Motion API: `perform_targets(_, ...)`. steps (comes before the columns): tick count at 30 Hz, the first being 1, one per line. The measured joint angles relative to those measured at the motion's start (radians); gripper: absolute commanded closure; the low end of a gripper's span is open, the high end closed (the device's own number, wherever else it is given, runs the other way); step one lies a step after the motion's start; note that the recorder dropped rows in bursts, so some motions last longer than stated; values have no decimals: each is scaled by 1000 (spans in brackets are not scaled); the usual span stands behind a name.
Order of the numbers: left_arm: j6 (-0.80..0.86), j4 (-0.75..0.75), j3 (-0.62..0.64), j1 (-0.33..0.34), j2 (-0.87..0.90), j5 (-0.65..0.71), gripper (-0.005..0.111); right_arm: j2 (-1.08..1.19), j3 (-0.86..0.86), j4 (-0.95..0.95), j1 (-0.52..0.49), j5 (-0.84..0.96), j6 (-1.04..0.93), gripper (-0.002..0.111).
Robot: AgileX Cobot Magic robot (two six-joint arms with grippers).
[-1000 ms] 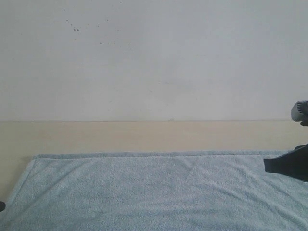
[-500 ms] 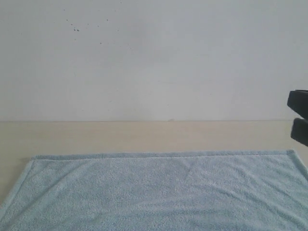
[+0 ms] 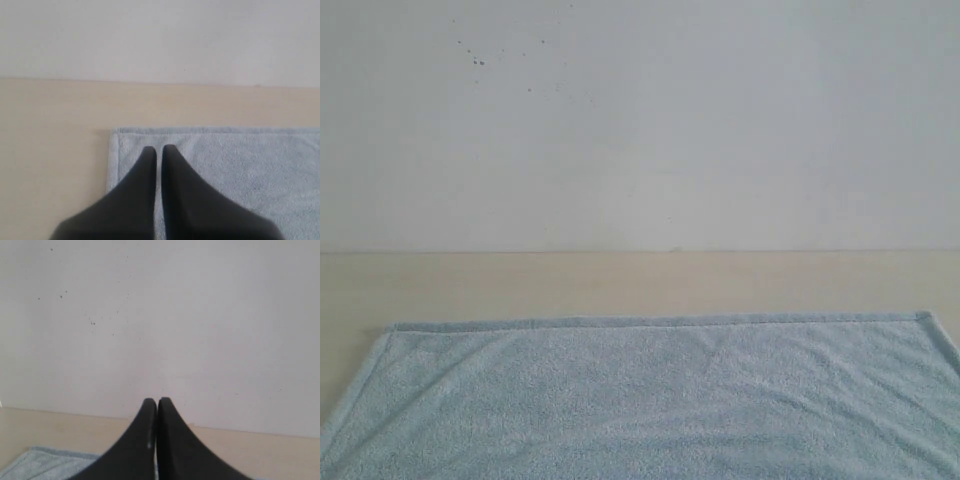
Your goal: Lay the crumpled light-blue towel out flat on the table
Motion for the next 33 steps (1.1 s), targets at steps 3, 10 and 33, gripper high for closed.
perform_targets(3,6,-2,0,0,-52,4,103,-40,0,0,0,25,12,108)
perform_targets(10,9,-8,0,0,-81,38,103,-67,0,0,0,42,133,108)
perform_targets(33,11,-9,0,0,-81,44,103,-99,19,0,28,55,163,108)
